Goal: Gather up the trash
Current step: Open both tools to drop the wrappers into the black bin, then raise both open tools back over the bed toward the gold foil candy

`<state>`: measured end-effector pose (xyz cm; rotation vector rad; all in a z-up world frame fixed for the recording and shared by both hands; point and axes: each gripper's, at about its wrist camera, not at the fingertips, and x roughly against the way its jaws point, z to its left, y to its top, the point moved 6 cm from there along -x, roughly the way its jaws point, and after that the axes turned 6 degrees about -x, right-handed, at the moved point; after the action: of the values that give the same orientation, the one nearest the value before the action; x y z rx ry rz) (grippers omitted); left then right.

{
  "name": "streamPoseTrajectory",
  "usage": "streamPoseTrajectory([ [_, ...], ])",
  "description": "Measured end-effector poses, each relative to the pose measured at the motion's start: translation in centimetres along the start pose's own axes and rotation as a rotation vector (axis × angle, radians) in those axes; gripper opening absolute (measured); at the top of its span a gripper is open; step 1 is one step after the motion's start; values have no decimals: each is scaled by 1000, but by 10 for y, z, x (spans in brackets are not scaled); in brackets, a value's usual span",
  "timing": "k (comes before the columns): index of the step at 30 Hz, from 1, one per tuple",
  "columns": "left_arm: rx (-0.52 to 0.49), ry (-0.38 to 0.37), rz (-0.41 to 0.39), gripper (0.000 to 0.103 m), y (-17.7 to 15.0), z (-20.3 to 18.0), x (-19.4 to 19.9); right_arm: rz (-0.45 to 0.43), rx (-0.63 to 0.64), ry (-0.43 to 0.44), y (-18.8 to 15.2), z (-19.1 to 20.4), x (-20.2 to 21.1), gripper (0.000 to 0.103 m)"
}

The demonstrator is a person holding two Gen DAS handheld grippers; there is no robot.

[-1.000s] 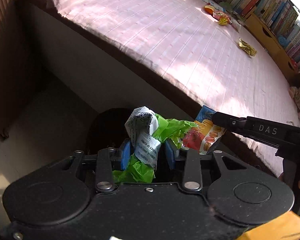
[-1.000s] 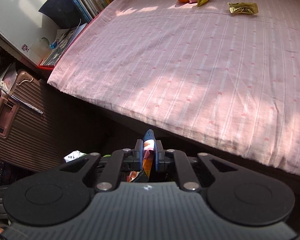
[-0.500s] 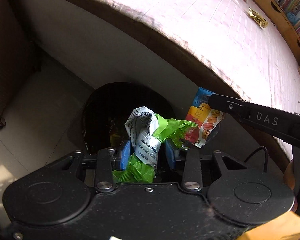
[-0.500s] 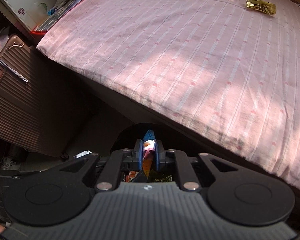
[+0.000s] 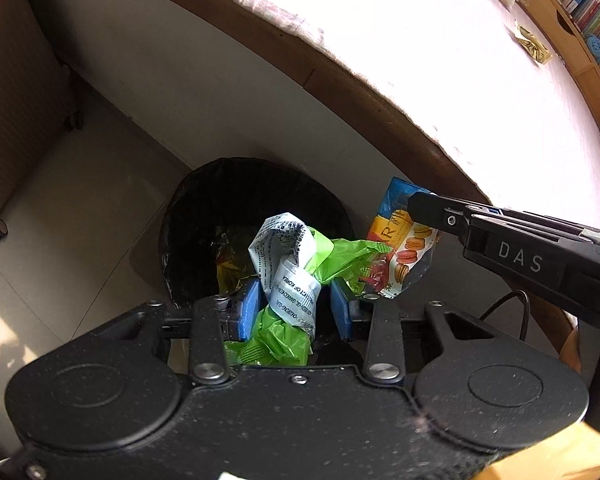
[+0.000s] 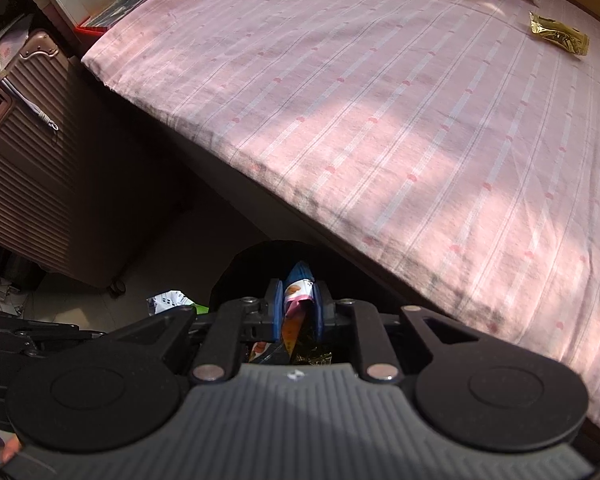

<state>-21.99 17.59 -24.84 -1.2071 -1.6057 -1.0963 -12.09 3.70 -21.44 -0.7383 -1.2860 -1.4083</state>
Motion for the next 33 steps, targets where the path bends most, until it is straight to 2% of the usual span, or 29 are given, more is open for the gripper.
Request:
streamPoseTrajectory([
  [4,-4,13,4,35,-1,6,-4,12,-6,4,-1,0,-5,24],
  [6,-17,29,6,47,-1,7,-5,18,-9,7,-1,-1,-7,29],
  [7,-22,44,6,52,-1,7,-5,21,-13,8,-1,-1,-8,42],
  [8,-25,65,3,57,0,7,-6,24,-19,9,-1,-2,-9,48],
  [10,-23,78,-4,59,1,8,-6,26,-30,20,0,-3,-10,55],
  [18,-16,89,-50,64,10,4,7,16,-55,37,2,-9,-2,58],
  [22,-69,99,-121,68,22,-9,29,-29,-33,57,10,-6,17,59],
  [24,-107,107,-171,73,30,-16,44,-65,-38,73,18,-7,32,61],
  [28,-154,98,-267,78,48,-30,75,-153,-40,100,40,-11,67,65],
  [33,-187,74,-383,85,78,-51,114,-276,-30,82,75,-21,105,75],
])
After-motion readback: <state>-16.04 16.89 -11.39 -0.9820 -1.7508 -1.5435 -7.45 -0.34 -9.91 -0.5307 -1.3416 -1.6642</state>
